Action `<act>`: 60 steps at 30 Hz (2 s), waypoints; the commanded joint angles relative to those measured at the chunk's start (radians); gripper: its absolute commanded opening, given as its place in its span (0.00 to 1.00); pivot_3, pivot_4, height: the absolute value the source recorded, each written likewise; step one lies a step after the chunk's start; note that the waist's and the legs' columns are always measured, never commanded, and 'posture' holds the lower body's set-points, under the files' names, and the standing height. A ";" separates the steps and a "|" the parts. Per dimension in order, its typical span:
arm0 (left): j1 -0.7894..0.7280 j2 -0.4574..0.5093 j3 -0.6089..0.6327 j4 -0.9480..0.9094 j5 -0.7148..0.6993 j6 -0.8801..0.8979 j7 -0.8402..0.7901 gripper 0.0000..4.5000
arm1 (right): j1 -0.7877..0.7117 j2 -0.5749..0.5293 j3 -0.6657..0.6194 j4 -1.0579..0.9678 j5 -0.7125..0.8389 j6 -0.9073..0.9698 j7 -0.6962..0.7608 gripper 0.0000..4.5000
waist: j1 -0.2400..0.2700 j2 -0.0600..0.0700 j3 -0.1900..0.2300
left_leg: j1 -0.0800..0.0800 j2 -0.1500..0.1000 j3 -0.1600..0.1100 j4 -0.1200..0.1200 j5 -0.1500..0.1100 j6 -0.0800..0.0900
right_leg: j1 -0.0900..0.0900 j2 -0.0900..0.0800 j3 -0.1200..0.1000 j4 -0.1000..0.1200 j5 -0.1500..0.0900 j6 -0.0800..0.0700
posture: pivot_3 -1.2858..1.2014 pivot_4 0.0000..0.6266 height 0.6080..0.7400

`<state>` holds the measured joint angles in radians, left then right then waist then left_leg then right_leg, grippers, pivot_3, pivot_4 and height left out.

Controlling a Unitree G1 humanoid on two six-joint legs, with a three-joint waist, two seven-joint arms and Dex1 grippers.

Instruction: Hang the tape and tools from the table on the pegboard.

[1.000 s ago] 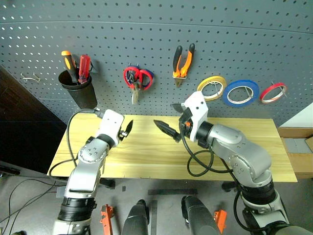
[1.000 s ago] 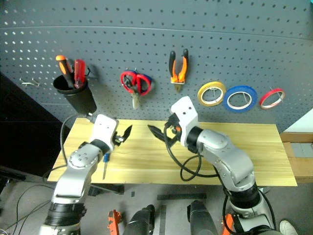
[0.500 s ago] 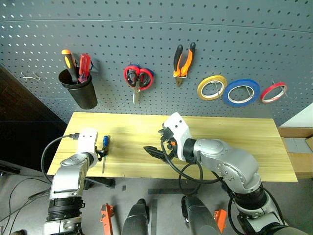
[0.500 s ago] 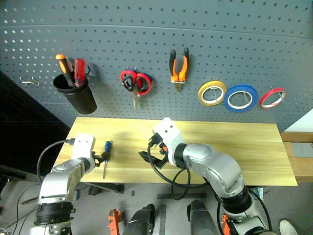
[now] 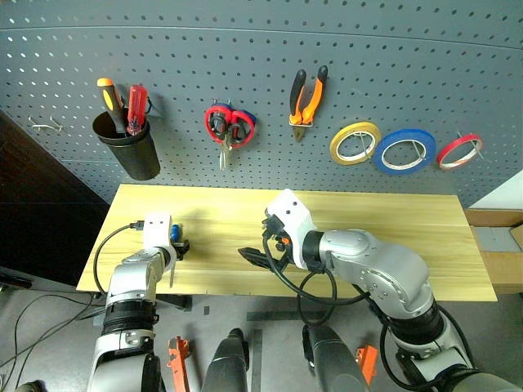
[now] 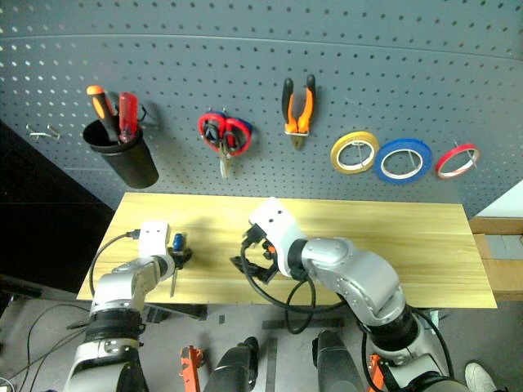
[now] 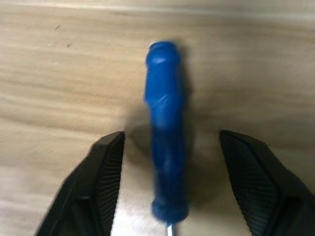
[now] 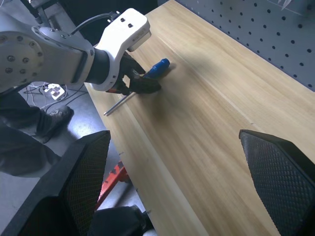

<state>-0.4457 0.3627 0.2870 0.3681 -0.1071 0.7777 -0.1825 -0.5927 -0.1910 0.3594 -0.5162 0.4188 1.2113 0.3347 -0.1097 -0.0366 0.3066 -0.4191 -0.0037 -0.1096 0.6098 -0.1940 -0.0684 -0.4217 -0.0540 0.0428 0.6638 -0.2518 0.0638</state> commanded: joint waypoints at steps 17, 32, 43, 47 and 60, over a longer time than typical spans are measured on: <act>0.252 -0.042 0.092 -0.545 -0.101 0.034 0.097 0.12 | -0.058 -0.103 0.001 -0.065 -0.030 -0.205 0.113 1.00 | -0.003 -0.001 -0.001 | -0.003 0.000 0.000 -0.001 -0.001 -0.002 | -0.003 0.000 0.000 -0.001 0.003 -0.005 | 0.46 0.45 1.00; 0.024 0.135 0.176 -0.900 -0.238 0.005 0.008 0.12 | -0.182 -0.059 -0.157 0.061 0.006 -0.395 0.189 1.00 | 0.025 -0.003 -0.003 | -0.006 0.001 -0.001 0.002 0.002 -0.004 | -0.003 0.001 -0.002 -0.002 0.002 -0.001 | 0.49 0.40 1.00; -0.334 0.299 0.093 -0.457 -0.193 -0.258 -0.142 0.12 | -0.201 -0.039 -0.149 0.115 -0.055 -0.449 0.153 1.00 | 0.024 -0.004 -0.004 | -0.013 0.000 0.000 0.000 0.002 -0.005 | -0.012 0.000 -0.002 -0.001 0.005 -0.006 | 0.48 0.35 1.00; -0.399 0.282 0.077 -0.367 -0.176 -0.361 -0.129 0.12 | -0.204 -0.037 -0.155 0.114 -0.065 -0.452 0.146 1.00 | 0.024 -0.004 -0.004 | -0.015 0.000 0.000 0.000 0.004 -0.007 | -0.016 0.000 -0.002 0.001 0.006 -0.006 | 0.47 0.35 1.00; -0.334 0.318 0.075 -0.314 -0.092 -0.498 -0.098 0.12 | -0.202 -0.032 -0.152 0.110 -0.075 -0.450 0.142 1.00 | 0.016 -0.005 -0.006 | -0.015 0.000 0.001 0.001 0.004 -0.007 | -0.017 0.000 -0.001 0.004 0.006 -0.006 | 0.47 0.34 1.00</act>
<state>-0.8011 0.6743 0.3520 0.0858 -0.2191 0.3120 -0.2934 -0.7758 -0.2293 0.2185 -0.3759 0.3398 0.7807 0.4780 -0.0935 -0.0416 0.3005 -0.4339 -0.0033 -0.1086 0.6114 -0.1904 -0.0754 -0.4386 -0.0540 0.0420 0.6680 -0.2456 0.0575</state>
